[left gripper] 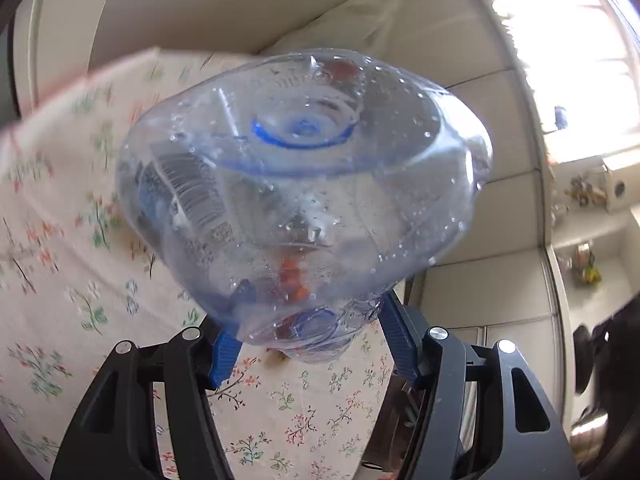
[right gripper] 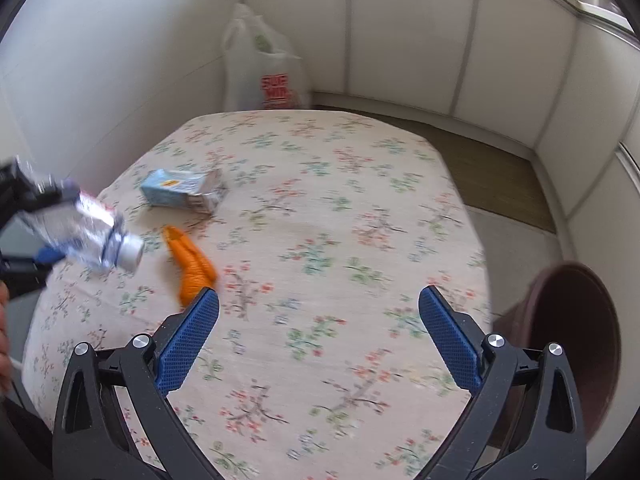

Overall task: Collect trash
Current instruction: 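Lift the plastic bottle up off the table with the left tool, then grasp the remaining orange peel with the right tool while the left holds the bottle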

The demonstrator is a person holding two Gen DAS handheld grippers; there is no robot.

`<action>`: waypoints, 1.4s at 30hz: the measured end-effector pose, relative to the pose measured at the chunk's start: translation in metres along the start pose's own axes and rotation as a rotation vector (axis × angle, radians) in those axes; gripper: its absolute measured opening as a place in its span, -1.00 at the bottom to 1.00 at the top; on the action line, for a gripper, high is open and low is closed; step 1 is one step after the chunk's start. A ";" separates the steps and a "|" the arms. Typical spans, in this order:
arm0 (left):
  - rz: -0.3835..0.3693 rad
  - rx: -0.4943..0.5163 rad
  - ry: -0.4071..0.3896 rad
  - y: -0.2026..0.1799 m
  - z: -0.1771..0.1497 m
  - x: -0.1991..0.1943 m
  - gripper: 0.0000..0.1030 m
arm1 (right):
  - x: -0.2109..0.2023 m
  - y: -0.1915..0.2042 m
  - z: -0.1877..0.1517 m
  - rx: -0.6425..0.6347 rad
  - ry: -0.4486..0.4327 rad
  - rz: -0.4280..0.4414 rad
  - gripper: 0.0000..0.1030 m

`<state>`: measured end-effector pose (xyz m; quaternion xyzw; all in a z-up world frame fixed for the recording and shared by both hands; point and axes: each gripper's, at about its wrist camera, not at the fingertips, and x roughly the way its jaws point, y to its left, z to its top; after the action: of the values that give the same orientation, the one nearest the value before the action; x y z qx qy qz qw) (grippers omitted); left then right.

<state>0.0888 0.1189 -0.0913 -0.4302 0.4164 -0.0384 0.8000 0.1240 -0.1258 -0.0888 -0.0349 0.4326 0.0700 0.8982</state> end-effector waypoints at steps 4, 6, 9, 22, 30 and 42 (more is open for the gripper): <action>-0.009 0.167 -0.128 -0.033 -0.005 -0.039 0.18 | 0.019 0.025 0.003 -0.041 -0.025 0.096 0.86; 0.009 0.250 -0.199 -0.048 -0.009 -0.054 0.19 | 0.031 0.036 0.004 -0.034 -0.023 0.171 0.86; 0.020 0.318 -0.253 -0.057 -0.013 -0.068 0.19 | 0.046 0.053 0.005 -0.034 0.006 0.275 0.86; 0.035 0.226 -0.195 -0.028 -0.011 -0.060 0.19 | 0.087 0.098 -0.011 -0.137 0.089 0.296 0.60; 0.043 0.211 -0.177 -0.033 -0.016 -0.066 0.19 | 0.090 0.100 -0.014 -0.177 0.121 0.262 -0.41; 0.044 0.221 -0.146 -0.038 -0.014 -0.077 0.19 | 0.065 0.098 -0.012 -0.189 0.049 0.228 -0.45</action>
<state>0.0404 0.1175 -0.0193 -0.3320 0.3597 -0.0352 0.8713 0.1392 -0.0246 -0.1471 -0.0715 0.4469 0.2111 0.8664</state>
